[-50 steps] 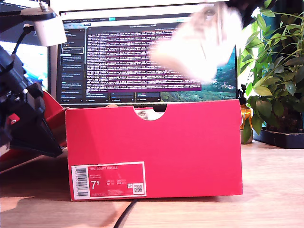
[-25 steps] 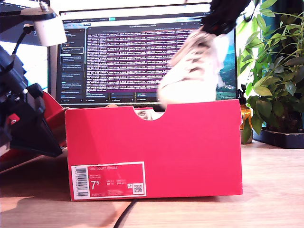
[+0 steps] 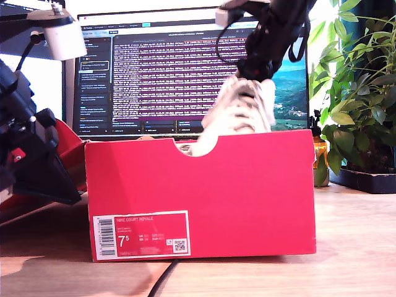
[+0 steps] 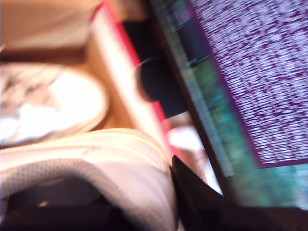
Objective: Pack the white shoes by picking the first shoe and placing it inside the red shoebox, left side, then picking and rotating the second shoe and placing it in the shoebox
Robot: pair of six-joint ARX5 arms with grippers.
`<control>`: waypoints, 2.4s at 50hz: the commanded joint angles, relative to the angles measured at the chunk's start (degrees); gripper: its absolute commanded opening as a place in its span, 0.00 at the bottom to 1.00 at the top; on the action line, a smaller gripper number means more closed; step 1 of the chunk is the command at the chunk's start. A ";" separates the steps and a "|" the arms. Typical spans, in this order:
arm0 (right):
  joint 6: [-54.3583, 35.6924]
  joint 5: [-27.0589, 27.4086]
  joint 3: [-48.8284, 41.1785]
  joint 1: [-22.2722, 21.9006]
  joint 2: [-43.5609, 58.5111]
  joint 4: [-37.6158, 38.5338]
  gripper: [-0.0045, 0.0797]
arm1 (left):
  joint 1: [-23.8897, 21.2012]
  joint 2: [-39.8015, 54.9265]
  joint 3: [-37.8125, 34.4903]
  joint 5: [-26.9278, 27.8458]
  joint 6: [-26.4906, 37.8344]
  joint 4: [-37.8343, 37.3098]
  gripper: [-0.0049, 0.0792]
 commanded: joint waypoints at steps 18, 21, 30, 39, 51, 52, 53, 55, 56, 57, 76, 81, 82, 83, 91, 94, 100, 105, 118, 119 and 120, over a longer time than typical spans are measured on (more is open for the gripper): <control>1.29 -0.31 1.88 2.10 7.26 -4.22 0.04 | -0.02 0.48 0.66 0.28 -0.37 0.48 0.04; 2.19 -0.33 1.88 2.23 7.43 -3.50 0.05 | -0.02 0.48 0.66 0.26 -0.37 0.46 0.04; 3.08 -0.24 1.88 2.71 7.45 -0.90 0.34 | -0.02 0.48 0.66 0.31 -0.37 0.48 0.04; 3.85 2.86 1.88 2.71 7.45 0.81 0.45 | -0.02 0.48 0.66 0.37 -0.37 0.46 0.04; 3.72 9.22 1.92 2.71 6.80 0.83 0.45 | -0.02 0.48 0.66 0.44 -0.37 0.46 0.04; 3.72 9.64 1.97 2.73 6.67 0.94 0.45 | -0.02 0.48 0.66 0.44 -0.37 0.46 0.04; 3.72 10.21 2.08 2.80 6.49 0.94 0.45 | -0.02 0.48 0.66 0.44 -0.37 0.46 0.04; 3.50 11.47 2.49 2.97 6.14 0.72 0.46 | -0.02 0.48 0.66 0.44 -0.37 0.46 0.04; 3.54 11.78 2.71 3.02 5.92 0.61 0.46 | -0.02 0.48 0.66 0.44 -0.37 0.46 0.04; 3.56 12.44 2.93 3.08 5.77 0.55 0.46 | -0.02 0.48 0.66 0.42 -0.37 0.46 0.04; 16.55 16.94 10.38 3.89 1.86 -6.29 0.37 | -0.02 0.48 0.66 0.44 -0.37 0.46 0.04; 20.74 16.92 12.44 4.11 1.60 -8.35 0.34 | -0.02 0.48 0.66 0.44 -0.37 0.46 0.04; 21.29 16.87 12.81 4.28 1.57 -8.70 0.34 | -0.02 0.48 0.66 0.44 -0.37 0.46 0.04; 21.29 16.70 13.07 4.42 1.57 -8.94 0.33 | -0.02 0.48 0.66 0.44 -0.37 0.48 0.04; 26.29 16.09 14.34 5.46 1.57 -9.97 0.27 | -0.02 0.48 0.66 0.44 -0.37 0.46 0.04; 27.50 16.02 14.34 6.01 1.57 -10.54 0.22 | -0.02 0.48 0.66 0.44 -0.37 0.48 0.04; 27.61 15.91 14.34 6.47 1.57 -12.87 0.04 | -0.02 0.48 0.66 0.46 -0.39 0.48 0.04; 29.16 15.72 14.34 6.58 1.57 -14.82 0.04 | -0.02 0.48 0.66 0.72 -0.37 0.48 0.04; 30.77 15.65 14.34 5.99 1.57 -18.12 0.04 | 0.13 0.48 0.66 0.85 -0.17 2.64 0.04; 30.77 15.63 14.34 5.97 1.57 -18.08 0.04 | 0.13 0.48 0.66 0.87 -0.17 2.58 0.04; 30.77 15.61 14.34 5.97 1.57 -17.99 0.04 | 0.13 0.48 0.66 0.87 -0.24 2.51 0.04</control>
